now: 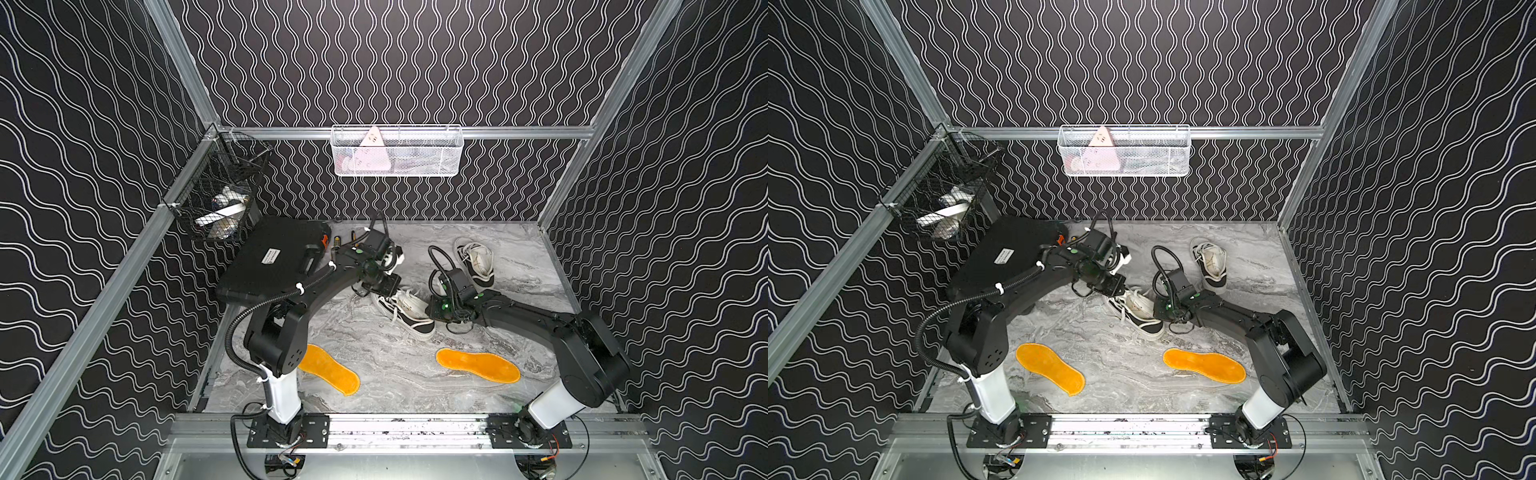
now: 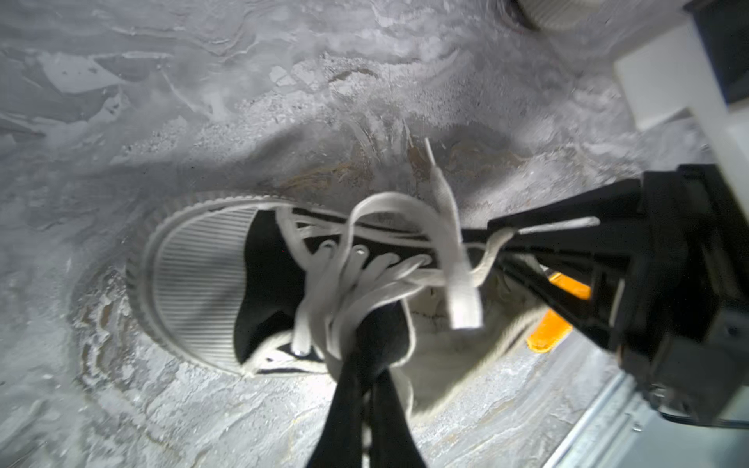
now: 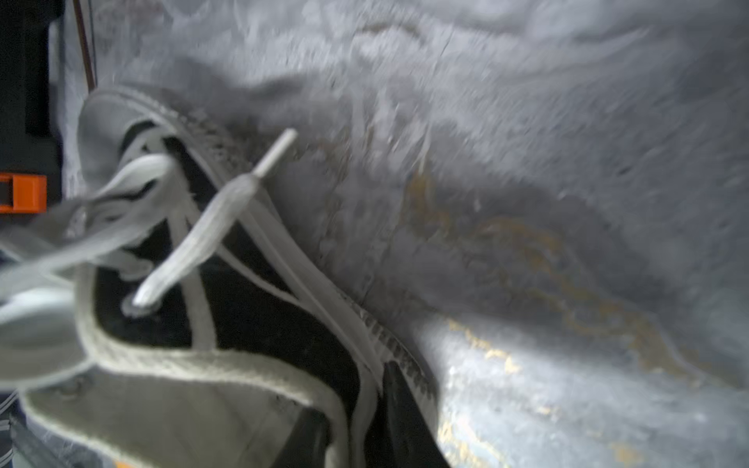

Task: Insert the insole into the shoe
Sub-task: Adjust the shoe at the center of the board.

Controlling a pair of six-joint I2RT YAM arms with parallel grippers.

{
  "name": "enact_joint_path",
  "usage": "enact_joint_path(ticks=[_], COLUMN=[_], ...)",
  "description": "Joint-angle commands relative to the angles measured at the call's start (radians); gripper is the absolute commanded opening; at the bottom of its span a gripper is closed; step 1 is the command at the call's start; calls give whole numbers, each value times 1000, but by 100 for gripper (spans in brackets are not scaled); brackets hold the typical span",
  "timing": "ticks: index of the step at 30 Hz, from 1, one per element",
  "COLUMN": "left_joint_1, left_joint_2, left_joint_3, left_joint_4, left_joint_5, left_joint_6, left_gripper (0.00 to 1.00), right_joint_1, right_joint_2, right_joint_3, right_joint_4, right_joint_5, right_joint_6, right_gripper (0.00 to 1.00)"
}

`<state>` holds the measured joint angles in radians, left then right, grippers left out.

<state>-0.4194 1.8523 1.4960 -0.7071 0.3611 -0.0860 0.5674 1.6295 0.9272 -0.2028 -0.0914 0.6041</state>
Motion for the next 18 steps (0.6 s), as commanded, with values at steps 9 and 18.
enact_joint_path(ticks=[9, 18], left_joint_1=[103, 33], left_joint_2=[91, -95], left_joint_3=[-34, -11], left_joint_4=[152, 28], left_joint_5=[196, -92], left_joint_6=[-57, -255], left_gripper=[15, 61], right_joint_1=[-60, -61], right_joint_2=[78, -22], right_joint_3=[30, 149], right_joint_4=[15, -162], right_joint_5=[-41, -182], right_joint_6=[-90, -94], right_gripper=[26, 51])
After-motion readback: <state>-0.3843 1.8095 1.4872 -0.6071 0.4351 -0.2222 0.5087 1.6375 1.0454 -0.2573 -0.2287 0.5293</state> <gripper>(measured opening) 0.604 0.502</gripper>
